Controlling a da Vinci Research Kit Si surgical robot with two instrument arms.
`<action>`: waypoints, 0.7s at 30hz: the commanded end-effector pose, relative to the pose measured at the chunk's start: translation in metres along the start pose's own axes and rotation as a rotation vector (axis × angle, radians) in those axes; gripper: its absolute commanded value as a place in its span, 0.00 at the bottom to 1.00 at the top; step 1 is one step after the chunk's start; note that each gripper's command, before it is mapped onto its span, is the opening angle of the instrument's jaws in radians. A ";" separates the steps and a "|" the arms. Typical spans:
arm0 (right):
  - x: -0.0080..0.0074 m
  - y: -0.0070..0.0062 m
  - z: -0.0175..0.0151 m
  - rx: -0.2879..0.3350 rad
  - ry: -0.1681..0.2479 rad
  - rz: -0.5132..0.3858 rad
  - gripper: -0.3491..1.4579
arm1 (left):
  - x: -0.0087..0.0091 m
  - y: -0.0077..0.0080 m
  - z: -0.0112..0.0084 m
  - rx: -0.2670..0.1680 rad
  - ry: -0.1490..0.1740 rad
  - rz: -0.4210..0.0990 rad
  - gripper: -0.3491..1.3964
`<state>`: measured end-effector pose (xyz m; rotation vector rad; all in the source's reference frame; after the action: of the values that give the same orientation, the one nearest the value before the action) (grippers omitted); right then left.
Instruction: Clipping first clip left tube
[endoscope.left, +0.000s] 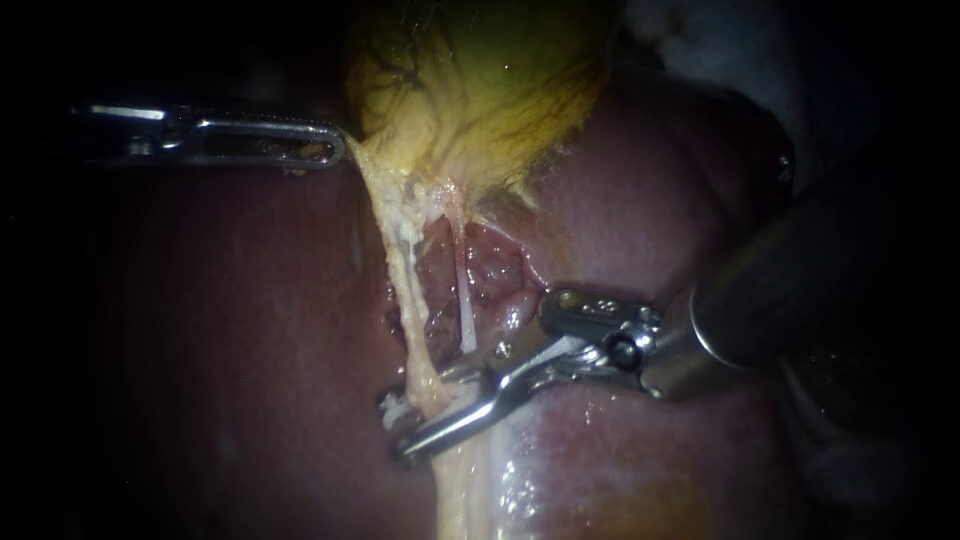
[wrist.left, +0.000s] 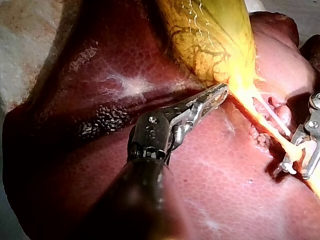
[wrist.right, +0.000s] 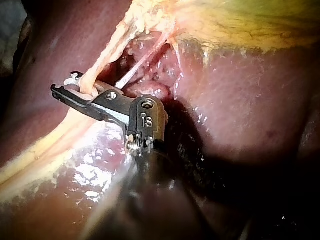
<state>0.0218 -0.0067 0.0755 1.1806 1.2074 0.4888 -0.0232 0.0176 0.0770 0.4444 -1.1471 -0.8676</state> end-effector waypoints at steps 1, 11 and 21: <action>0.0000 -0.0001 0.0000 0.000 0.000 0.001 0.17 | 0.0000 0.0000 0.0000 0.000 0.000 0.000 0.00; -0.0003 -0.0001 -0.0002 0.009 -0.007 0.000 0.00 | 0.0000 0.0000 0.0000 0.000 0.000 0.000 0.00; -0.0004 0.0001 -0.0002 0.054 -0.042 -0.044 0.00 | 0.0001 0.0000 0.0000 0.000 0.000 0.000 0.00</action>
<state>0.0215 -0.0069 0.0758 1.2017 1.2138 0.3991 -0.0232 0.0176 0.0771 0.4445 -1.1471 -0.8674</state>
